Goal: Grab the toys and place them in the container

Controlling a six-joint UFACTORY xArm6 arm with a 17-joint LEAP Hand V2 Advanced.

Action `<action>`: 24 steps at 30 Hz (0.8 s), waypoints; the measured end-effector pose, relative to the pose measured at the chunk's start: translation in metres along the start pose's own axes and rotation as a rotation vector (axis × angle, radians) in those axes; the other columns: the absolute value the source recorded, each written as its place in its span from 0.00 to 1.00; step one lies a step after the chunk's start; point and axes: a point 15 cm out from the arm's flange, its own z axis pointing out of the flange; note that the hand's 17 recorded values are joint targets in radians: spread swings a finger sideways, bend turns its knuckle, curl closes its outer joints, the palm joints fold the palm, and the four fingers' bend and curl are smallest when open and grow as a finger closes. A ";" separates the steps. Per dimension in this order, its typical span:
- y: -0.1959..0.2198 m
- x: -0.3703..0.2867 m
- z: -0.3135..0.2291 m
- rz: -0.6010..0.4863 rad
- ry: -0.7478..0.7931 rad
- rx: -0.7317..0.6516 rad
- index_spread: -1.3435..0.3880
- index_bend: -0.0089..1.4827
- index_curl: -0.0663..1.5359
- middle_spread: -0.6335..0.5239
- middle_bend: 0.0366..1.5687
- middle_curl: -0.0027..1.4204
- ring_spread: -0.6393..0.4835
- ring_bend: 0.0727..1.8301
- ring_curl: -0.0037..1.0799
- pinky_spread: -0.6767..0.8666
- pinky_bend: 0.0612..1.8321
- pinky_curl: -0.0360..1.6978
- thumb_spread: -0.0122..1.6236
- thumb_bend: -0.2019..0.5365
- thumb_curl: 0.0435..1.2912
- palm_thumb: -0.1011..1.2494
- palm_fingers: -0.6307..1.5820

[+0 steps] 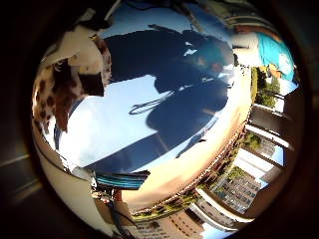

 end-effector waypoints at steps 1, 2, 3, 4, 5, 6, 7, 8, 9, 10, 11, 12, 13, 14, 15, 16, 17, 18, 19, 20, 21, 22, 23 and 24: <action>0.001 -0.002 -0.009 -0.001 -0.006 -0.003 0.23 0.58 0.09 0.27 0.71 0.77 0.46 0.77 0.78 0.54 0.89 0.40 0.65 0.26 0.52 0.85 0.69; 0.001 -0.003 -0.021 -0.002 -0.007 0.001 0.22 0.59 0.09 0.27 0.72 0.78 0.45 0.77 0.79 0.54 0.89 0.41 0.65 0.26 0.53 0.85 0.69; 0.001 -0.004 -0.035 -0.004 -0.006 0.008 0.22 0.60 0.09 0.27 0.72 0.79 0.45 0.77 0.79 0.54 0.89 0.41 0.65 0.26 0.53 0.85 0.68; 0.001 -0.006 -0.046 -0.006 -0.006 0.018 0.21 0.61 0.09 0.27 0.72 0.80 0.45 0.78 0.79 0.53 0.89 0.41 0.65 0.26 0.54 0.84 0.68; 0.000 -0.010 -0.057 -0.009 -0.005 0.031 0.21 0.63 0.09 0.27 0.72 0.80 0.45 0.78 0.79 0.53 0.90 0.42 0.65 0.26 0.54 0.84 0.68; 0.000 -0.015 -0.065 -0.016 -0.008 0.041 0.21 0.63 0.09 0.27 0.72 0.81 0.45 0.78 0.80 0.53 0.90 0.42 0.66 0.26 0.54 0.84 0.68; -0.001 -0.023 -0.074 -0.029 -0.011 0.049 0.20 0.64 0.09 0.27 0.72 0.81 0.45 0.79 0.80 0.53 0.90 0.42 0.66 0.26 0.55 0.84 0.67; -0.001 -0.028 -0.083 -0.038 -0.011 0.057 0.20 0.66 0.08 0.27 0.73 0.82 0.45 0.79 0.80 0.53 0.90 0.43 0.66 0.26 0.56 0.84 0.67; -0.003 -0.033 -0.093 -0.048 -0.007 0.068 0.20 0.67 0.08 0.27 0.73 0.83 0.45 0.79 0.80 0.53 0.90 0.43 0.66 0.26 0.56 0.84 0.67; -0.005 -0.038 -0.103 -0.059 -0.001 0.081 0.19 0.68 0.08 0.27 0.73 0.83 0.45 0.79 0.80 0.53 0.90 0.43 0.66 0.26 0.56 0.84 0.66; -0.008 -0.044 -0.112 -0.071 0.004 0.093 0.19 0.69 0.08 0.27 0.73 0.84 0.45 0.80 0.81 0.53 0.90 0.44 0.66 0.26 0.57 0.84 0.66; -0.011 -0.052 -0.122 -0.083 0.004 0.106 0.19 0.70 0.08 0.27 0.73 0.84 0.45 0.80 0.81 0.52 0.90 0.44 0.67 0.26 0.57 0.83 0.66; -0.014 -0.061 -0.132 -0.092 0.004 0.123 0.19 0.70 0.07 0.27 0.74 0.84 0.45 0.80 0.81 0.52 0.90 0.44 0.67 0.26 0.57 0.83 0.66; -0.017 -0.070 -0.142 -0.102 0.005 0.139 0.19 0.71 0.07 0.27 0.74 0.85 0.45 0.80 0.81 0.52 0.90 0.44 0.67 0.26 0.58 0.83 0.66; -0.021 -0.079 -0.153 -0.111 0.008 0.155 0.18 0.72 0.07 0.27 0.74 0.85 0.45 0.80 0.81 0.52 0.91 0.45 0.67 0.26 0.58 0.83 0.66; -0.026 -0.090 -0.164 -0.120 0.013 0.174 0.18 0.72 0.06 0.27 0.74 0.85 0.45 0.81 0.81 0.52 0.91 0.45 0.67 0.26 0.59 0.83 0.66; -0.031 -0.102 -0.174 -0.129 0.018 0.191 0.18 0.73 0.06 0.27 0.74 0.86 0.45 0.81 0.81 0.52 0.91 0.45 0.67 0.26 0.59 0.83 0.65; -0.037 -0.115 -0.182 -0.140 0.022 0.205 0.18 0.74 0.06 0.27 0.74 0.86 0.45 0.81 0.81 0.52 0.91 0.45 0.67 0.26 0.59 0.83 0.65; -0.043 -0.131 -0.191 -0.154 0.026 0.220 0.18 0.74 0.05 0.28 0.74 0.86 0.45 0.81 0.81 0.52 0.91 0.45 0.67 0.26 0.60 0.83 0.65; -0.051 -0.145 -0.197 -0.166 0.027 0.227 0.18 0.75 0.05 0.28 0.75 0.86 0.45 0.81 0.81 0.52 0.91 0.46 0.67 0.26 0.60 0.83 0.65; -0.058 -0.156 -0.203 -0.175 0.028 0.235 0.18 0.76 0.04 0.28 0.75 0.86 0.45 0.81 0.81 0.52 0.91 0.46 0.67 0.26 0.60 0.83 0.65; -0.067 -0.168 -0.209 -0.185 0.028 0.242 0.18 0.77 0.04 0.28 0.75 0.87 0.45 0.82 0.81 0.52 0.91 0.46 0.67 0.26 0.61 0.83 0.65; -0.076 -0.178 -0.212 -0.192 0.027 0.242 0.18 0.77 0.03 0.28 0.75 0.87 0.45 0.82 0.81 0.52 0.90 0.46 0.67 0.26 0.61 0.83 0.65; -0.086 -0.188 -0.214 -0.199 0.026 0.240 0.18 0.78 0.03 0.28 0.75 0.87 0.45 0.82 0.81 0.52 0.90 0.47 0.67 0.26 0.61 0.83 0.65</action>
